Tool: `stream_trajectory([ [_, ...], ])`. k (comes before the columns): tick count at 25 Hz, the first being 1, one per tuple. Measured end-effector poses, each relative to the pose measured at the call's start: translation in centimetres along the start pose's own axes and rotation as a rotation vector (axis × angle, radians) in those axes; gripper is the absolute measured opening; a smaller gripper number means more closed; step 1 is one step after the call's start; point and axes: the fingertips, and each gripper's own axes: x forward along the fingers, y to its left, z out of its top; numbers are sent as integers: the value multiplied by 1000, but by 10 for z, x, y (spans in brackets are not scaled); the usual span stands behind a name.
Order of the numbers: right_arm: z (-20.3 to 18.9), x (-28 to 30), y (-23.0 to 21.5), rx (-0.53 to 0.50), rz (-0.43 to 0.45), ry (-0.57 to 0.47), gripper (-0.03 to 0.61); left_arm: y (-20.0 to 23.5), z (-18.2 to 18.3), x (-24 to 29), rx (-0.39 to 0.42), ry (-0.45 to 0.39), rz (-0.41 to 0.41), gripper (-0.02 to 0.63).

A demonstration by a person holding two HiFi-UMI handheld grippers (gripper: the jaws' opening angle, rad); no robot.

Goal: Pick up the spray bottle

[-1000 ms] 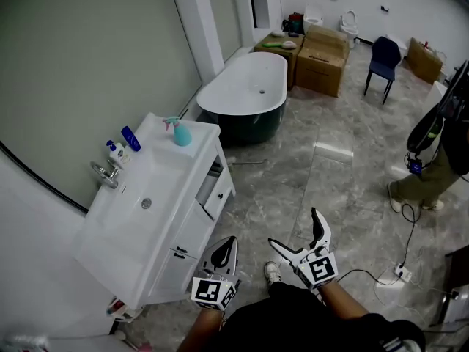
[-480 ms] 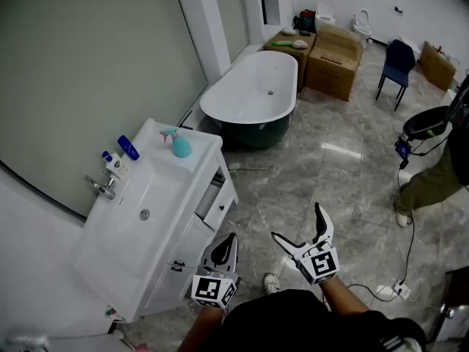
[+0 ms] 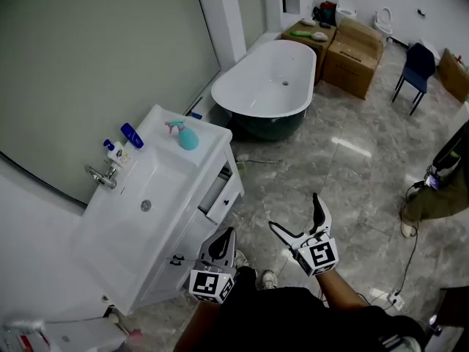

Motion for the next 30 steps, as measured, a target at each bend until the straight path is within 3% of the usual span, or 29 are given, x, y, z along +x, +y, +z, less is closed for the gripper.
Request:
stream_trajectory([
  [8,-2,92,17,4,86,-20,591,63,-2,31,-12,-10,55,-3],
  [15,4,179,47,-7,213,-10,591,133,21,54,-12,-27,105,-3],
  [30,1,312,83,-12,284,40,591,269,42,80,-18,-44,182,-3],
])
